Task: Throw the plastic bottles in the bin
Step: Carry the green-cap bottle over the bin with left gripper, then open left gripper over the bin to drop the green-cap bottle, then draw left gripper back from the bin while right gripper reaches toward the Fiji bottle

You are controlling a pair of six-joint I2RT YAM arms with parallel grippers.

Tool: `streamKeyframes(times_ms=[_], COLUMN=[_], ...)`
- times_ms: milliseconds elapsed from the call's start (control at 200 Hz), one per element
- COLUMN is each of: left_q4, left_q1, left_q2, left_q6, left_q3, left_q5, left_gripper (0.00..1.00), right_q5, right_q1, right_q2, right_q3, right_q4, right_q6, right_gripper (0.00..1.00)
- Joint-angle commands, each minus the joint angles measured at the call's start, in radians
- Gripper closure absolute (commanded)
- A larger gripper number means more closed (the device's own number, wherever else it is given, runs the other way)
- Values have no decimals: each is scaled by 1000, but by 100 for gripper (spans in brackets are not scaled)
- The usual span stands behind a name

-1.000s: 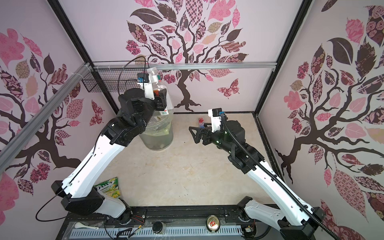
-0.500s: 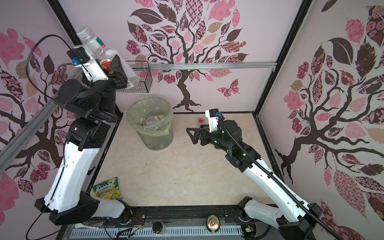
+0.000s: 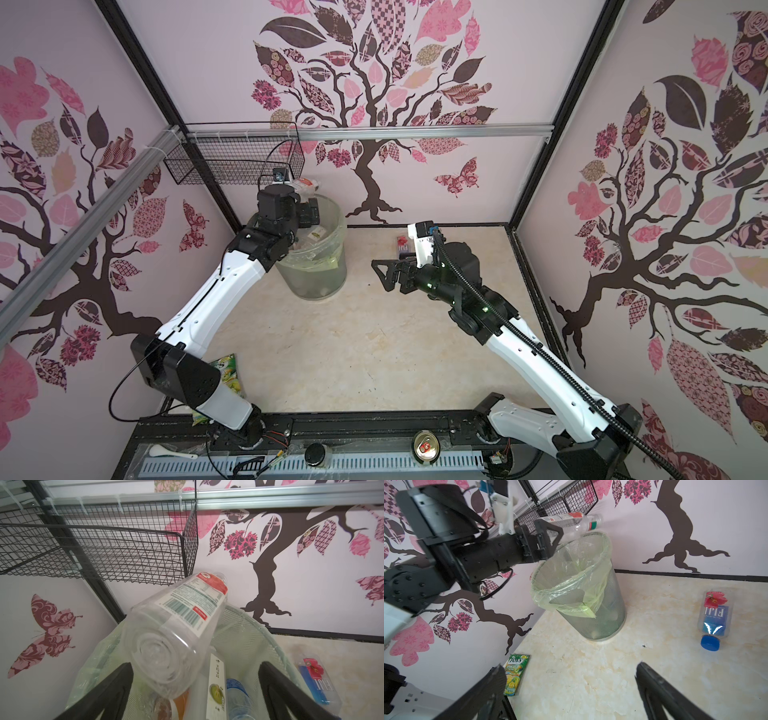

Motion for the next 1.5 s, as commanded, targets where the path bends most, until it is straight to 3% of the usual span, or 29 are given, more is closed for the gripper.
streamKeyframes(times_ms=[0,525,980,1085,1220,1495], left_q4=[51,64,65,104,29,-81], left_q1=[-5,-5,-5,3,21,28], left_q2=[-96,-112,-73,-6,169,472], left_q6=[-35,-44,-28,-4,-38,-187], left_q3=[-17,-40,-17,30,211,516], left_q5=[22,41,131,169,221,321], left_gripper=[2,2,2,2,2,2], right_q5=[-24,-6,10,14,38,84], right_q1=[3,3,3,3,2,-1], right_q2=[-4,4,7,-4,-29,-50], right_q3=[-20,-43,-84,-92,-112,-125], right_q4=[47,51,66,58,39,0], right_q6=[21,13,27,27,13,-40], right_gripper=[0,0,0,0,0,0])
